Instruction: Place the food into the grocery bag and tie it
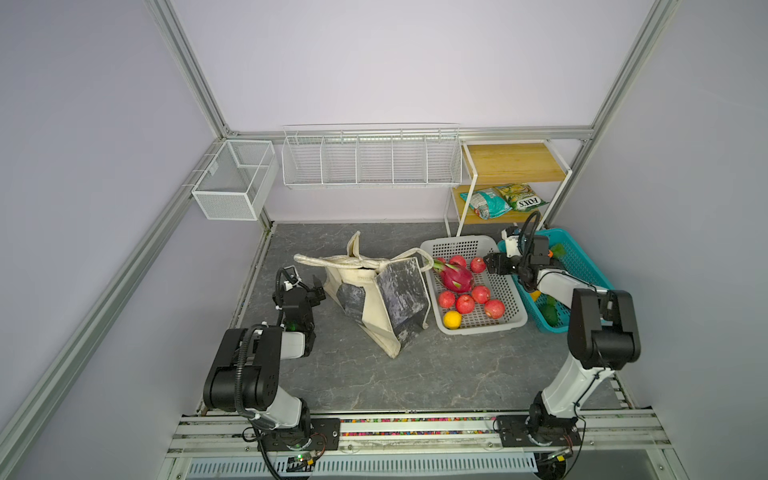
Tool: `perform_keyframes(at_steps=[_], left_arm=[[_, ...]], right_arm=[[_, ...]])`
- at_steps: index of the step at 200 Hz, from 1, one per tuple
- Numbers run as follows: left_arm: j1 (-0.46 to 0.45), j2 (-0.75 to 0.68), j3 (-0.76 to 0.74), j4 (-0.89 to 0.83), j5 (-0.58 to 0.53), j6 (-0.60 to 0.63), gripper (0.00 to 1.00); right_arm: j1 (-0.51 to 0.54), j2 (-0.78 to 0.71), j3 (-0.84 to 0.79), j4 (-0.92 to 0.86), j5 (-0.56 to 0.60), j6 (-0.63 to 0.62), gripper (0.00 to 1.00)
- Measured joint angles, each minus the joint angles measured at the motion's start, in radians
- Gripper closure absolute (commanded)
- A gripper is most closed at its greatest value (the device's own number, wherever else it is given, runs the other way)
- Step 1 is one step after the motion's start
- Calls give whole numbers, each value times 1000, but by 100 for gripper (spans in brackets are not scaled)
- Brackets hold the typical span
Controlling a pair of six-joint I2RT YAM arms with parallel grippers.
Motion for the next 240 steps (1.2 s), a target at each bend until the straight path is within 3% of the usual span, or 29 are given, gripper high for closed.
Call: perform_keyframes(at_steps=[38,129,174,218,240], left_arm=[[0,0,0,0,0,1,1],[0,0,0,0,0,1,1],[0,0,0,0,0,1,1],[0,0,0,0,0,1,1],[0,0,0,0,0,2,1]], right_arm=[[0,-102,-156,126,-46,6,12],[14,-241,-349,283,222,114,12],[28,-391,-551,434,346,46,12],[72,-352,-668,753,491,31,12],[72,-293,-643,810,535,35,12]])
